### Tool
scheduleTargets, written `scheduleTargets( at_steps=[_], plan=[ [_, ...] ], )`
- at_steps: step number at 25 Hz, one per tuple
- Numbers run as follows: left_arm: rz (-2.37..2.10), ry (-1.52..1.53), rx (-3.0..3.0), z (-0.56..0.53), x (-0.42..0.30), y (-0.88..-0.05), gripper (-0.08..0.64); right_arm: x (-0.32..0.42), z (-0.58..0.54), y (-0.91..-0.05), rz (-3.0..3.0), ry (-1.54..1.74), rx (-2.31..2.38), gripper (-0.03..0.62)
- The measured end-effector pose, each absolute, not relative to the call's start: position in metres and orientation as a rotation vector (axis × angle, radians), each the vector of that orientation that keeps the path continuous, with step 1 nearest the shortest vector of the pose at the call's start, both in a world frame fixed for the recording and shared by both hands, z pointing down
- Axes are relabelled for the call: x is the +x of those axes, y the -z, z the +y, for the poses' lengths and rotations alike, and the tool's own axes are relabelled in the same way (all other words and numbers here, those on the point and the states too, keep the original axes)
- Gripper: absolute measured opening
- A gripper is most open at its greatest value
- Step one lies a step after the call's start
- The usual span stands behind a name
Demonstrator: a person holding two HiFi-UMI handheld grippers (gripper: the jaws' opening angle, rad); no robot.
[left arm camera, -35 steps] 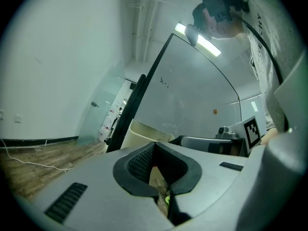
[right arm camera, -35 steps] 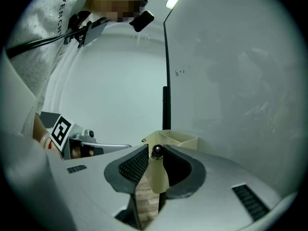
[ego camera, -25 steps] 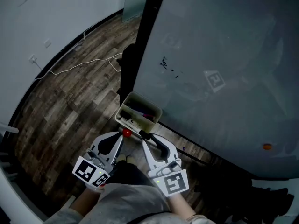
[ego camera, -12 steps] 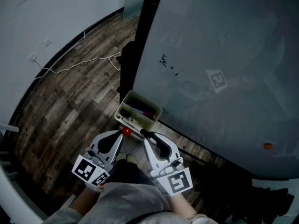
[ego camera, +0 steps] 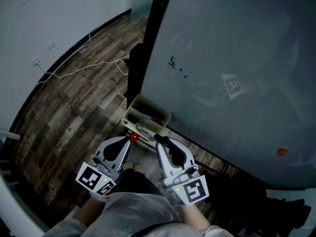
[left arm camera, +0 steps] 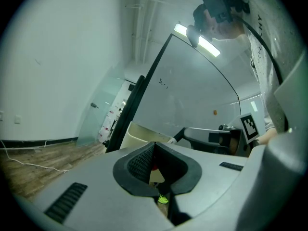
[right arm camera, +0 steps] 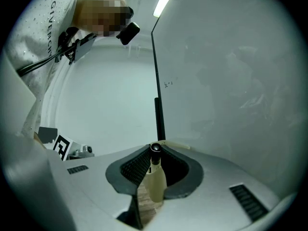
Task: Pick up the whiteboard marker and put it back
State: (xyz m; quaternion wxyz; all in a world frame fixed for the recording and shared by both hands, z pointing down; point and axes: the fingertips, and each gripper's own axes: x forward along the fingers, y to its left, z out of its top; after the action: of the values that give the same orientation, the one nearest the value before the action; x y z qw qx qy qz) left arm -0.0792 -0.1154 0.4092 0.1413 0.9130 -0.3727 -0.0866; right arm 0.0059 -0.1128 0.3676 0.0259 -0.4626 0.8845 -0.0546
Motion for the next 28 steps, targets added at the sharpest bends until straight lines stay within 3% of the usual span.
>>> scheduleTargets(
  at_steps=[28],
  plan=[
    [-1.097,0.265,2.646,-0.119,-0.079,-0.399,0.015,0.013,-0.107,-0.338,2.717,0.138,-1.357,0.077]
  ],
)
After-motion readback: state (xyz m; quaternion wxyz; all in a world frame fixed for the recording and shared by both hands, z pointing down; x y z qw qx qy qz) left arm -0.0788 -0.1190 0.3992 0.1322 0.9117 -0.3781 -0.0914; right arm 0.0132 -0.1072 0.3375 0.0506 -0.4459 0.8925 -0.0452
